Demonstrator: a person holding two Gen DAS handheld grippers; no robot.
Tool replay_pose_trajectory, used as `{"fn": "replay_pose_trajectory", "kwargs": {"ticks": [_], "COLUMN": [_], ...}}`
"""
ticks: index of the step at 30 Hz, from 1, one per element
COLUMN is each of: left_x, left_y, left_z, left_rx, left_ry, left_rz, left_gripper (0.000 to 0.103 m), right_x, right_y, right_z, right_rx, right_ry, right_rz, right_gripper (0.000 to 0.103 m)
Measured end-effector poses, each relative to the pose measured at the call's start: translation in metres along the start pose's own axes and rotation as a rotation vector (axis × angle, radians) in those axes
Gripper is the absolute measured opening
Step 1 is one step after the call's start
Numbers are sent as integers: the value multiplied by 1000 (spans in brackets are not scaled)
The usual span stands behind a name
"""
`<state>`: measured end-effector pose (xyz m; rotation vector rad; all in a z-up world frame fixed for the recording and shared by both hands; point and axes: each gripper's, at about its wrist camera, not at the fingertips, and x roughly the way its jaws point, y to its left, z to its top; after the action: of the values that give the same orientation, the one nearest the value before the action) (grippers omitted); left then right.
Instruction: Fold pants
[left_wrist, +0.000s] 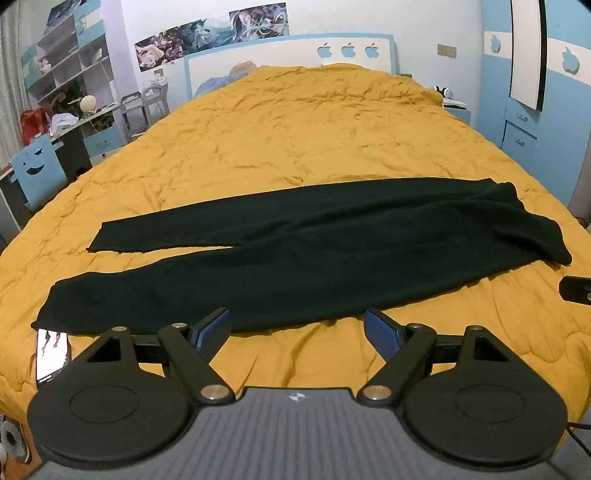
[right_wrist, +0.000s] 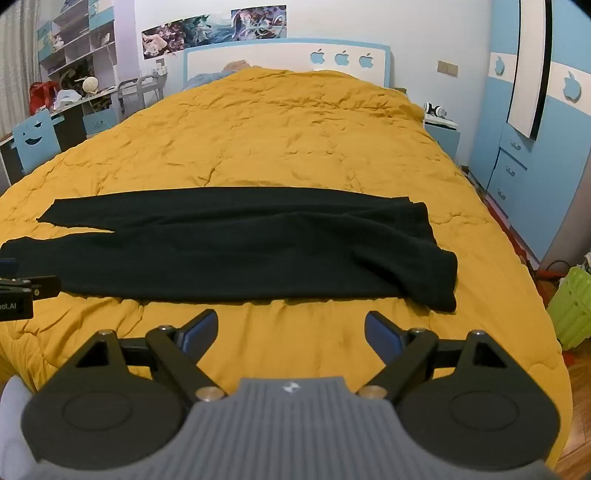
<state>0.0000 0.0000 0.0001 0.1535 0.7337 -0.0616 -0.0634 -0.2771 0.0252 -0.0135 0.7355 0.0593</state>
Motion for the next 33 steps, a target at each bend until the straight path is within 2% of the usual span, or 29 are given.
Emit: {"fn": "replay_pose_trajectory", "kwargs": {"ticks": [33], "left_x": [7], "left_y": [4], "left_z": [-5], "left_rx": [-6], "left_ry": [9], "left_rz": [-4], "left_gripper": [95], "right_x": [-1], "right_y": [5], "right_z": [-1], "right_rx": [-15], "right_ry": [5], "right_rz": [-4], "right_gripper": [83]}}
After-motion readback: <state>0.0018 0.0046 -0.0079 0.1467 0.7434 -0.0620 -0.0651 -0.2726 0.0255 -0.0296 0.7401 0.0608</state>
